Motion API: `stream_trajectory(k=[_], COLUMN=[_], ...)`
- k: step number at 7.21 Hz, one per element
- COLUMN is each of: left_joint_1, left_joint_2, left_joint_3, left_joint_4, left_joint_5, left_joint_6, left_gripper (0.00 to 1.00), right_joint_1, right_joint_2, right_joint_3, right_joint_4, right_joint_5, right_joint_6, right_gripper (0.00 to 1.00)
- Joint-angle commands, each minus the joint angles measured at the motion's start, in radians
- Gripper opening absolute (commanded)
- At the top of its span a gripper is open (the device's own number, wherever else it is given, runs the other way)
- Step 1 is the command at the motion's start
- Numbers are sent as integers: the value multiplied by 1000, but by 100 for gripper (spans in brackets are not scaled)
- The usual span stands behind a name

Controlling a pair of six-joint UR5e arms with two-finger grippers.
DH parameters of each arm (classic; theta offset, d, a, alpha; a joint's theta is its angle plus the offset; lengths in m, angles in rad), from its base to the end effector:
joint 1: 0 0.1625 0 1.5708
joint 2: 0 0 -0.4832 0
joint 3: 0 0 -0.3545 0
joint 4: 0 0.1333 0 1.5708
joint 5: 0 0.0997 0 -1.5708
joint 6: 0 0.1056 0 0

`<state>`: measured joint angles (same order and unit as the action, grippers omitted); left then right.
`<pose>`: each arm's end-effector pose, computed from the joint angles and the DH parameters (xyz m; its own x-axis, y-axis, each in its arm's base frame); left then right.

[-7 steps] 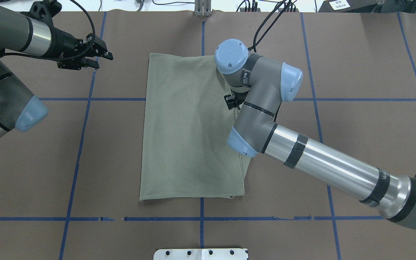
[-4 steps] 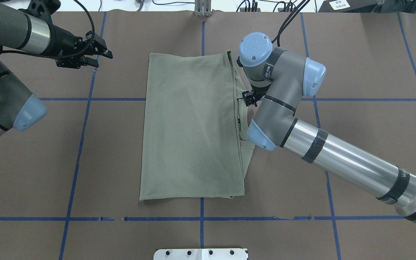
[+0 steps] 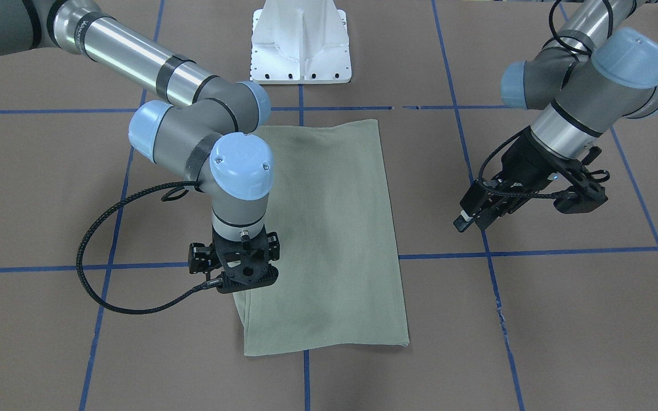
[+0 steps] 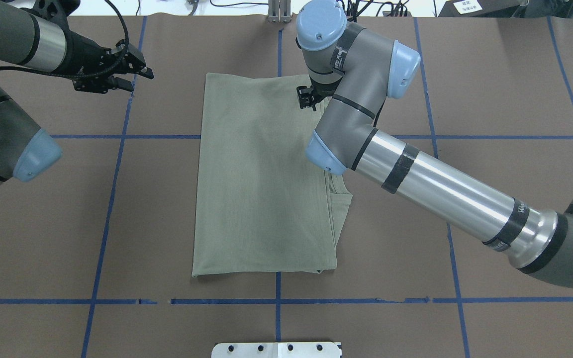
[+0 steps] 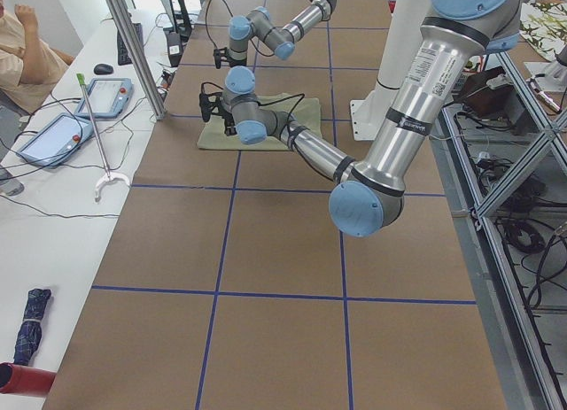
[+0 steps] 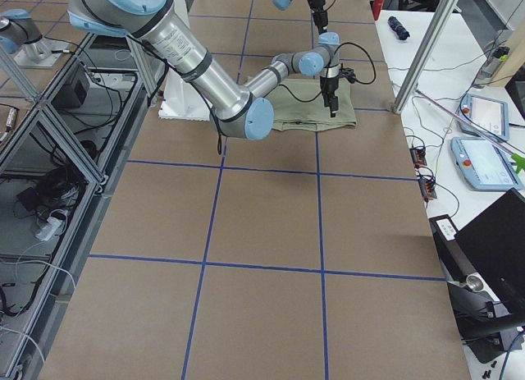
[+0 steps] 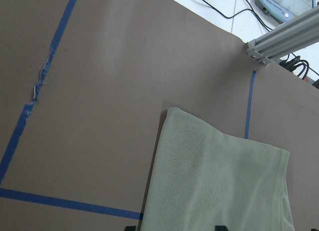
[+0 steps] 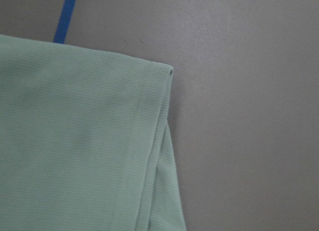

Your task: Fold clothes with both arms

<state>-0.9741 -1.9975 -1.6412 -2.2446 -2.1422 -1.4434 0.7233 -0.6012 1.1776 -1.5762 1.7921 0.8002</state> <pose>0.2922 -0.5658 0.3761 0.2698 -0.2070 -0.9404 0.3847 0.9185 -0.0918 -0.5533 -0.6354 0.2754 0.8404 -0.1646 0.5164 0.0398 0.9690 0.2440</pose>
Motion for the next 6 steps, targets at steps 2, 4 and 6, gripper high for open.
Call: stream_trajectory(k=[2,4,6], left_joint_1=[2,2,3], left_joint_2=[3,3,3], left_joint_3=[-6,-15,-22], left_joint_4=[-3,-3,-3], left_joint_5=[-5,-7,-4], left_joint_6=[-2,7,8], left_gripper=[61,61,65], right_joint_1=[-77,-125,-270], right_joint_2=[-87,-243,-384], right_joint_3=[124,312,516], right_joint_4=[57,166,154], right_joint_5=[-6,-16,-156], right_joint_6=[335,740,989], right_gripper=[100,100,100])
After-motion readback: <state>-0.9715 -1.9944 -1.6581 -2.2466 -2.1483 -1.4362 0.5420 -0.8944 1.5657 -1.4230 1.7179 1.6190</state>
